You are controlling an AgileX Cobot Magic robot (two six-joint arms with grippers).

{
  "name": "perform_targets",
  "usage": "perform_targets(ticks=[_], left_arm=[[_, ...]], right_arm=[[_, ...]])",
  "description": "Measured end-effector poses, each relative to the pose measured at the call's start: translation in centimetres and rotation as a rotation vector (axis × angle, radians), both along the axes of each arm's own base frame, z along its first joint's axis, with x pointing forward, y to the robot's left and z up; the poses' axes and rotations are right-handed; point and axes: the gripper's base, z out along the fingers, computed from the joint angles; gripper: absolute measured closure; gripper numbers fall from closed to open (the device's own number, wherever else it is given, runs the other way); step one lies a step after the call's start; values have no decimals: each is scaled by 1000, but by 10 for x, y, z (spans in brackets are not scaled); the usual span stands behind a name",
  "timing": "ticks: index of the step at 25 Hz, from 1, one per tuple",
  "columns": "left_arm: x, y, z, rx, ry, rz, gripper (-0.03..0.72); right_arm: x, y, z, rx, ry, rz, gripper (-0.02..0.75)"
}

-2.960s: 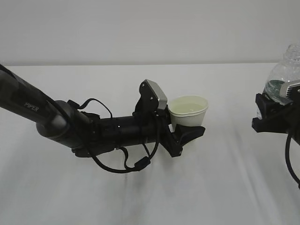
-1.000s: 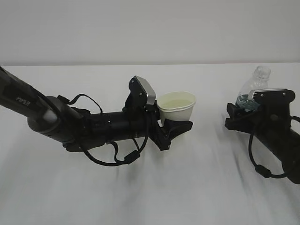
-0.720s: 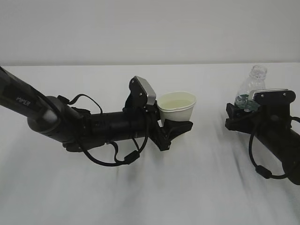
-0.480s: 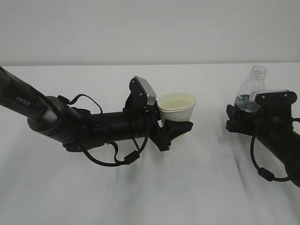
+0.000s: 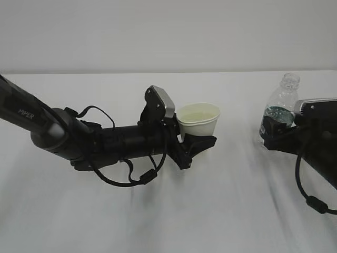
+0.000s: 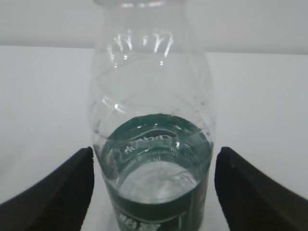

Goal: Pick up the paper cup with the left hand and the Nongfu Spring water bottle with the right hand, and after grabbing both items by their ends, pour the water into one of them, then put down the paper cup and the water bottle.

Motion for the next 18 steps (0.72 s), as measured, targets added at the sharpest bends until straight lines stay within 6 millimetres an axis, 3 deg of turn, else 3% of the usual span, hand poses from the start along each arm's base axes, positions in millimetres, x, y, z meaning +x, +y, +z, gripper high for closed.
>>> perform_targets(ticks=[6,18], left_arm=[[3,3,0,-6,5,22,256],[21,39,-6,6,32,123,257]], right_arm=[[-28,-3,11,-6,15,3,150],[-77,-6,35,-9,2,23,150]])
